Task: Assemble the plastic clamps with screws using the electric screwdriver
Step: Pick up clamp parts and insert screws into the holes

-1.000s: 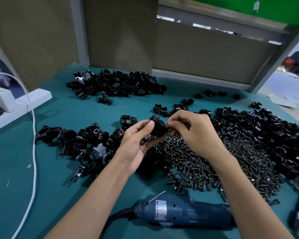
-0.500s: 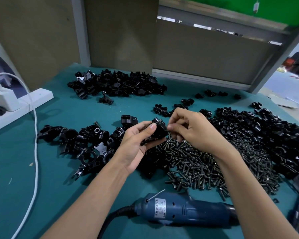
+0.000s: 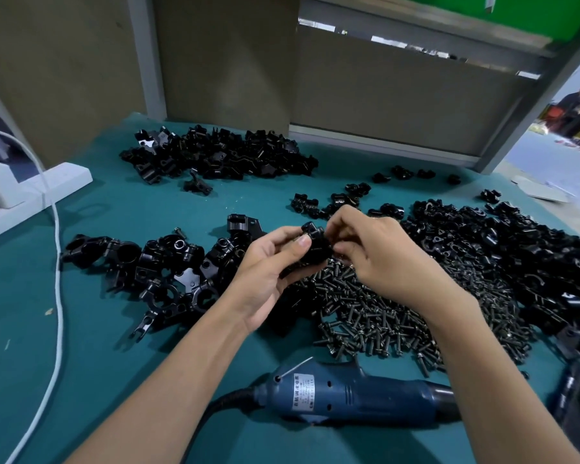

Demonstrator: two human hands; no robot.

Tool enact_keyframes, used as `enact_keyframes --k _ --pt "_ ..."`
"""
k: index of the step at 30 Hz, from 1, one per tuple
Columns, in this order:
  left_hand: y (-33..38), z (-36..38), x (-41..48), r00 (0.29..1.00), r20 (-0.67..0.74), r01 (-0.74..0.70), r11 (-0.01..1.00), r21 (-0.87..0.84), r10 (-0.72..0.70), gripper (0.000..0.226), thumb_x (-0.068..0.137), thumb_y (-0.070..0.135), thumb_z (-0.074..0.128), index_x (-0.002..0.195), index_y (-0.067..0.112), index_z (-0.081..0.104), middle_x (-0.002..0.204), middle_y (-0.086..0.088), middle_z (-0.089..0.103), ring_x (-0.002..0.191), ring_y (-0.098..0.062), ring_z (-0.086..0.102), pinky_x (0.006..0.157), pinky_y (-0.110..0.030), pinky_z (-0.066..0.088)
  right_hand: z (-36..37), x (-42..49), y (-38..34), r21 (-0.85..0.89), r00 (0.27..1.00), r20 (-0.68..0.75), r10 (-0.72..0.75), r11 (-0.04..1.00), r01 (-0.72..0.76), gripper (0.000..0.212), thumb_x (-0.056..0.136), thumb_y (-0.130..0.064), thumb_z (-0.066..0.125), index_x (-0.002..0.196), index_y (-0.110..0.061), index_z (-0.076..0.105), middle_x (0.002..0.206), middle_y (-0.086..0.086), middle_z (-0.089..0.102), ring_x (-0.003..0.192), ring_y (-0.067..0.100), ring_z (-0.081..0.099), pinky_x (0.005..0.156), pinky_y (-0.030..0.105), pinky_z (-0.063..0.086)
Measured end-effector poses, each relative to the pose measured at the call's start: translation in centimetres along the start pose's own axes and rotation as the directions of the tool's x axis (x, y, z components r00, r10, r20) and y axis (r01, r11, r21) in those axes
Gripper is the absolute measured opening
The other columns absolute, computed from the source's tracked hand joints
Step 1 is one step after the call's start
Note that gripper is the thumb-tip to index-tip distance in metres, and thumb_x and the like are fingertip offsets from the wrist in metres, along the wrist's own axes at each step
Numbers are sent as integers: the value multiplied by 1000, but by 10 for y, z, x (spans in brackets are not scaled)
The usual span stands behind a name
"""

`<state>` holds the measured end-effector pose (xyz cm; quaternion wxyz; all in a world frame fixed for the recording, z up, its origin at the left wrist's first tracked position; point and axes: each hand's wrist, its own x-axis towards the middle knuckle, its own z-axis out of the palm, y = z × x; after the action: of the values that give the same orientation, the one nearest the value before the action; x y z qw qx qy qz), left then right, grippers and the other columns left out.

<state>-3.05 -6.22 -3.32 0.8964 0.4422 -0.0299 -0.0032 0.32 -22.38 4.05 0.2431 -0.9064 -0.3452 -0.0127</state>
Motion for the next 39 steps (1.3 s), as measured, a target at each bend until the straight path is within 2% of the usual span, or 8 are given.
enact_keyframes --k 7,10,15,22,25,27,32,39 --pt "2 1 -1 999 1 -37 999 -10 37 34 84 21 62 109 -2 62 100 -12 73 94 -26 71 86 -32 59 -1 -2 -6 -125 970 -199 -138 986 114 33 88 9 58 111 -15 54 98 3 70 89 9 66 77 22 55" --pt "2 0 0 998 -18 -52 999 -6 52 37 83 20 62 111 -4 60 102 -15 71 98 -27 69 82 -29 59 13 -5 -4 -160 962 -247 -115 984 77 34 88 6 61 115 -15 57 88 -2 65 73 -6 58 64 15 50" --pt "1 -2 1 995 -11 -103 993 53 103 28 82 20 64 103 2 62 97 -9 71 95 -18 69 83 -30 58 21 0 2 77 906 -423 5 997 31 8 85 -11 74 92 -11 72 80 -8 69 73 6 63 69 13 50" --pt "2 -2 1 995 -30 -94 992 88 97 26 82 20 64 100 2 63 98 -12 71 96 -23 70 82 -31 58 7 -3 8 272 918 -378 118 962 -11 28 83 3 70 97 -22 65 87 -9 68 83 2 65 78 14 53" --pt "5 -4 1 995 -60 -73 997 18 74 30 82 20 63 103 -1 61 107 -18 72 107 -31 68 87 -36 59 -9 -8 20 193 958 -6 286 941 -279 38 84 3 67 96 -33 61 86 -8 70 78 0 68 76 18 57" --pt "6 -4 1 997 -56 -49 997 -67 45 31 83 17 61 106 -3 57 114 -23 69 113 -36 65 89 -38 58 -8 -13 29 7 883 249 397 911 -412 37 87 4 64 103 -29 62 88 -7 71 77 3 69 77 25 59" --pt "6 -2 1 1000 -22 -2 984 -177 -2 33 86 12 58 116 -3 52 113 -23 69 107 -34 68 90 -39 58 9 -11 44 -216 914 -137 382 889 -404 33 92 -1 58 113 -23 70 103 2 71 70 11 59 68 25 53" --pt "8 -6 0 998 -57 -17 976 -215 5 28 91 12 56 114 -3 53 110 -23 71 105 -34 69 86 -37 59 33 5 52 -283 925 -61 375 882 -377 9 88 -11 68 96 -13 73 104 6 67 88 22 64 82 39 56"
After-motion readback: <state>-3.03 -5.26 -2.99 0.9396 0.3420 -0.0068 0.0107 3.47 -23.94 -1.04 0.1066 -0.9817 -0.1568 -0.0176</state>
